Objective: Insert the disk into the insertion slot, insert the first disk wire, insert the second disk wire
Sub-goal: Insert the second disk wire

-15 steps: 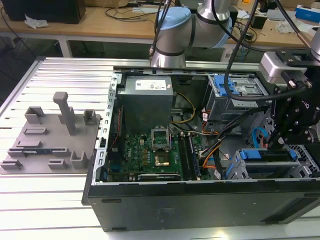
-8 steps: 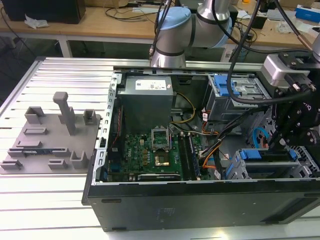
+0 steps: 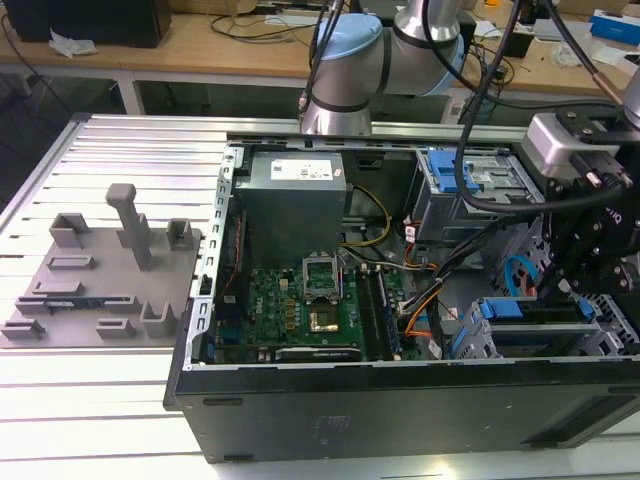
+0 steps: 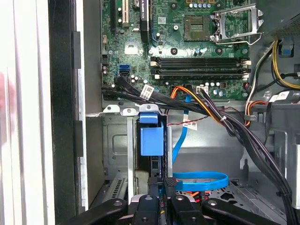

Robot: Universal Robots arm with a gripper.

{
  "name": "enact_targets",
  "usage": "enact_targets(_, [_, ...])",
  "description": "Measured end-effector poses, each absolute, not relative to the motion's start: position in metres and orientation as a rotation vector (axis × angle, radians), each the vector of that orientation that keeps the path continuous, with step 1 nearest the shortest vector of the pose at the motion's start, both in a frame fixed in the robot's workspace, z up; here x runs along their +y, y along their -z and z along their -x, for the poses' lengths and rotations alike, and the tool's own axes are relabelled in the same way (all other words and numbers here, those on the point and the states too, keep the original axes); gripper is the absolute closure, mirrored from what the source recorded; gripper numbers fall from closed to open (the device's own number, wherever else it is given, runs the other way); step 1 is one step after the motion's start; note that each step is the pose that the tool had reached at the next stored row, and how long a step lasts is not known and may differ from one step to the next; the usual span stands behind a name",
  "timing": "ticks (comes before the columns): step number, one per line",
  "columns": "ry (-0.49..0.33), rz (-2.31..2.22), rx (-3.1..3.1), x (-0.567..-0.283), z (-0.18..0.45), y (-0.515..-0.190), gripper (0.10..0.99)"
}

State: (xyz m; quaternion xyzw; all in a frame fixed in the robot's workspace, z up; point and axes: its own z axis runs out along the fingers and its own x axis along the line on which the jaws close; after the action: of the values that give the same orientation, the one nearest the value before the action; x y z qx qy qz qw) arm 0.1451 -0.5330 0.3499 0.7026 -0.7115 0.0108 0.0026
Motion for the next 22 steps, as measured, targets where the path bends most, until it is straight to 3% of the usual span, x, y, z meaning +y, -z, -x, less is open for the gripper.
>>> enact_targets(19, [-0.035,-2.278,-2.156,-0.533,-0.145,-0.34,0.925])
enact_targets(21, [-0.034,-2.279,-2.155,-0.533,-0.145,-0.34,0.792])
enact_targets(22, [-0.034,-2.279,-2.156,-0.533,-0.145,-0.34,0.792])
